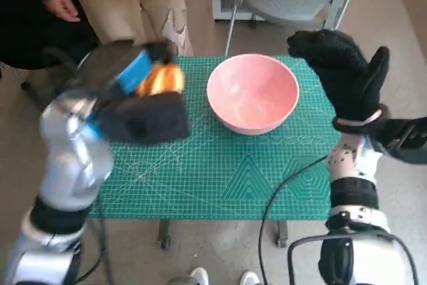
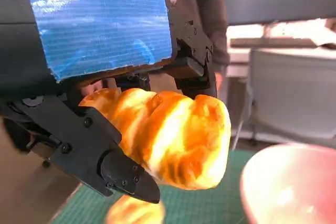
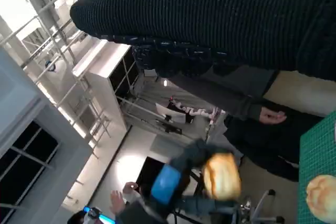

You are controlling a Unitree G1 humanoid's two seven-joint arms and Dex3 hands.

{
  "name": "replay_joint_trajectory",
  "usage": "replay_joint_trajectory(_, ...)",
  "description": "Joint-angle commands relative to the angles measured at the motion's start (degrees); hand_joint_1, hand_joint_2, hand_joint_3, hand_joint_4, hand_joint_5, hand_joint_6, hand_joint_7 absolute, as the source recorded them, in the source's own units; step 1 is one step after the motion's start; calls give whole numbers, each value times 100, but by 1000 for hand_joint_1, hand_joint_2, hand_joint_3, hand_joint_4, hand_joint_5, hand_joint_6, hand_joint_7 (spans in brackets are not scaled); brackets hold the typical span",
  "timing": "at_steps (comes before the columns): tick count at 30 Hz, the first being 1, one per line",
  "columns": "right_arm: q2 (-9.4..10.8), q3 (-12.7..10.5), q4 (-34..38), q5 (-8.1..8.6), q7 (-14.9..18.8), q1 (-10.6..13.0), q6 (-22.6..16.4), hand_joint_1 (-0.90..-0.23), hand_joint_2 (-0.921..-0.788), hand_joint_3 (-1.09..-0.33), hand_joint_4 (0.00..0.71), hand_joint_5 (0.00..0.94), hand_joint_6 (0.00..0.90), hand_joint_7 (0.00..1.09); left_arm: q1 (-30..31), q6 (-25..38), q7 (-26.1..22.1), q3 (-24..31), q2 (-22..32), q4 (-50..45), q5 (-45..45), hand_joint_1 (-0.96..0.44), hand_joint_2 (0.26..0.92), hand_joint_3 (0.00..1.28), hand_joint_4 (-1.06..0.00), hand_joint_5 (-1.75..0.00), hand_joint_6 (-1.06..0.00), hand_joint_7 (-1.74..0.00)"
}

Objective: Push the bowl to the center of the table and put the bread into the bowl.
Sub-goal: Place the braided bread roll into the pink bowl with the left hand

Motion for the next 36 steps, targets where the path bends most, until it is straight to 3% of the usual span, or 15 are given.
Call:
replay_joint_trajectory(1,68,6,-93,43,-42,203,45,-702,-921,-684,168,1,212,30,-590,-346,401,-379,-296,923,25,5,919,91,-609,-1424,-707,-899)
replay_joint_trajectory(2,76,6,-117,44,-45,217,39,-703,-921,-684,168,1,212,30,-790,-497,496,-537,-377,1338,78,5,919,94,-601,-1434,-707,-897)
replay_joint_trajectory(4,90,7,-161,43,-50,242,27,-704,-921,-683,169,1,213,30,-1185,-700,552,-803,-536,2103,154,3,920,215,-479,-1452,-522,-1213)
replay_joint_trajectory(5,96,8,-180,41,-53,253,21,-704,-921,-683,169,1,213,30,-1361,-764,541,-907,-606,2426,177,71,914,253,-456,-1481,-446,-1073)
replay_joint_trajectory(7,103,8,-216,36,-58,275,6,-704,-921,-682,169,1,213,30,-1704,-784,420,-1013,-777,2929,140,241,829,511,-370,-1621,-360,-519)
replay_joint_trajectory(10,113,7,-275,36,-62,317,-10,-704,-921,-682,169,1,213,30,-1791,-1034,897,-972,-941,3099,-10,320,780,660,-319,-1705,-440,-271)
replay_joint_trajectory(12,120,13,-322,31,-74,351,-19,-703,-921,-681,169,1,213,31,-1862,-1187,1233,-976,-1050,3348,-66,340,767,680,-326,-1704,-575,-256)
replay_joint_trajectory(13,122,16,-343,30,-81,366,-20,-703,-921,-681,169,1,213,31,-1915,-1240,1351,-991,-1100,3496,-85,218,801,560,-373,-1599,-537,-659)
replay_joint_trajectory(15,122,23,-383,28,-93,401,-28,-701,-921,-681,169,1,213,31,-2128,-1313,1485,-1075,-1258,3964,-98,113,792,518,-403,-1598,-548,-910)
replay_joint_trajectory(19,110,25,-437,42,-108,452,-11,-698,-921,-683,169,1,213,31,-2535,-1546,1683,-1314,-1476,4847,-51,31,777,501,-435,-1593,-546,-1116)
replay_joint_trajectory(22,97,17,-471,58,-101,487,0,-698,-921,-687,167,0,213,31,-2859,-1964,1812,-1648,-1577,5637,90,11,862,380,-413,-1504,-452,-1326)
replay_joint_trajectory(26,84,18,-519,62,-105,522,4,-697,-921,-691,165,0,211,31,-3098,-2213,2002,-1626,-1756,6257,-119,4,908,375,-332,-1542,-342,-1476)
replay_joint_trajectory(27,81,19,-529,63,-107,531,4,-697,-921,-691,165,0,210,30,-3095,-2269,2106,-1552,-1782,6321,-227,74,888,422,-329,-1571,-336,-1321)
replay_joint_trajectory(31,73,27,-582,65,-117,575,-4,-697,-921,-690,162,0,207,29,-3011,-2345,2662,-1079,-1947,6584,-837,306,750,680,-356,-1667,-564,-427)
replay_joint_trajectory(36,68,37,-648,67,-167,613,41,-697,-921,-689,160,0,205,28,-3145,-2278,2861,-1163,-2142,7027,-936,356,739,641,-424,-1599,-729,-214)
